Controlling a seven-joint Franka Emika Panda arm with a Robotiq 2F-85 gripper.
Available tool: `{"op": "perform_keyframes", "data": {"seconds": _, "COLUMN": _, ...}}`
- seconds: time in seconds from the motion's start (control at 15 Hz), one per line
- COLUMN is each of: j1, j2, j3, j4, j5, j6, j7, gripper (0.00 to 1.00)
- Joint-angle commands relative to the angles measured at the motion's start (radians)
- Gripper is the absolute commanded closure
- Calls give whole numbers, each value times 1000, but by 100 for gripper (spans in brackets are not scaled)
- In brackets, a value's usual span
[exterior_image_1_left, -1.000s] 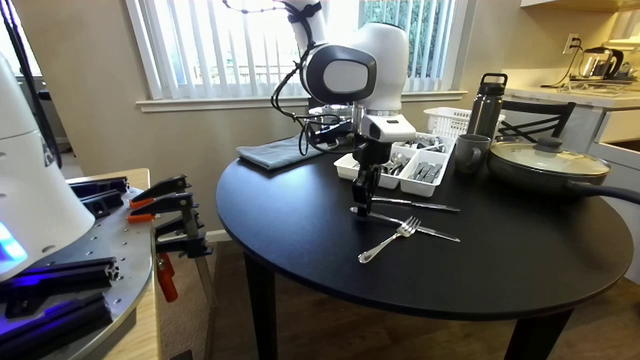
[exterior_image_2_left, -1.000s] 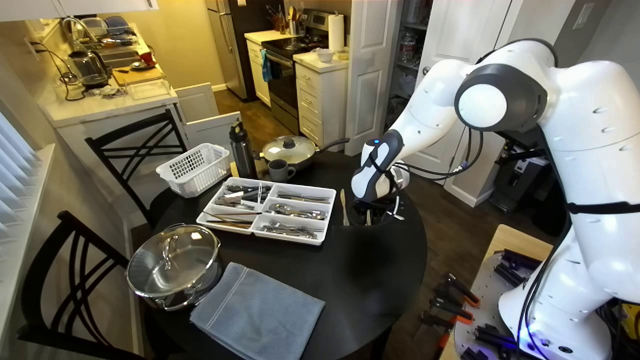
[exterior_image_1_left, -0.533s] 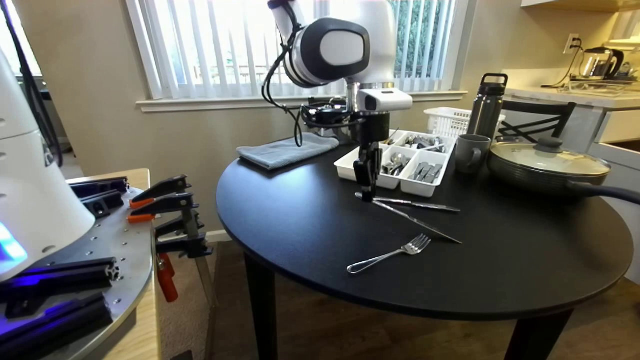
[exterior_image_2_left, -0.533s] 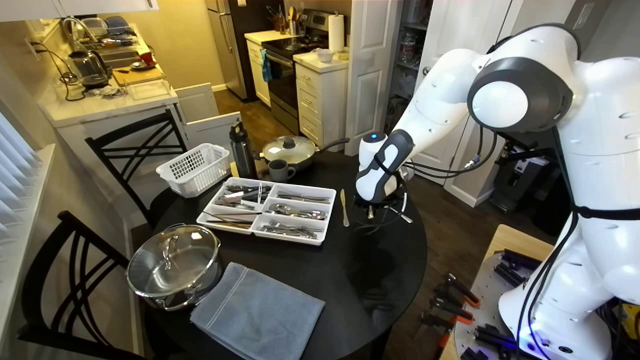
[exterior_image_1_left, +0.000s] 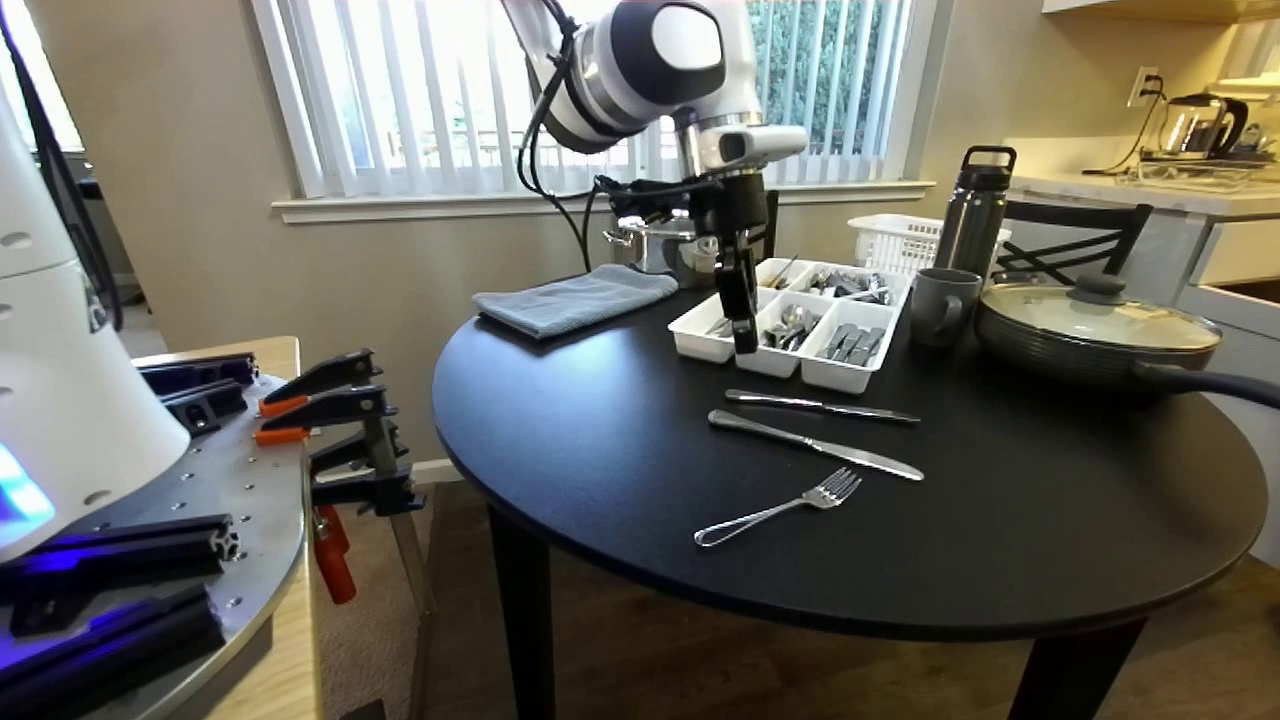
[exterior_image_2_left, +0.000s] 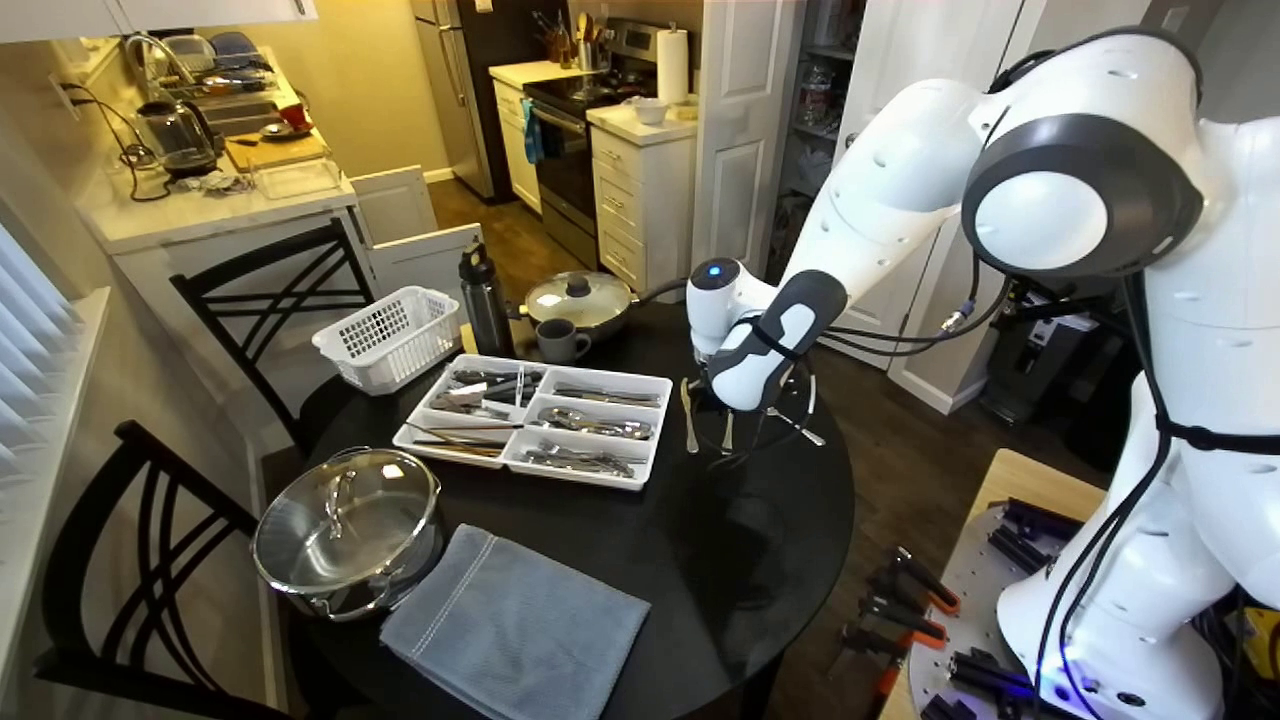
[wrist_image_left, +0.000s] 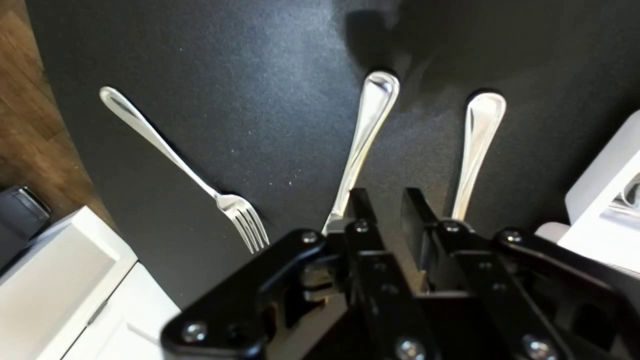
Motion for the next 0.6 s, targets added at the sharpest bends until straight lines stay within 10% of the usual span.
{"op": "perform_keyframes", "data": {"seconds": 0.0, "j1": -13, "j2": -30, "j3": 17, "j4": 8, "j5": -85, "j6": -47, "j7": 46, "gripper": 94}}
{"op": "perform_keyframes", "data": {"seconds": 0.07, "j1": -42, "j2": -30, "j3": 44, "j4": 11, "j5": -82, "j6": -33, "j7": 27, "gripper": 94}}
{"op": "perform_keyframes", "data": {"seconds": 0.13, "j1": -84, "j2": -27, "j3": 80, "j4": 9, "j5": -60, "j6": 9, "j7": -8, "gripper": 53}}
{"op": "perform_keyframes", "data": {"seconds": 0.53, "j1": -337, "j2": 39, "j3": 309, "j4": 7, "j5": 116, "j6": 224, "j7": -196, "gripper": 21}}
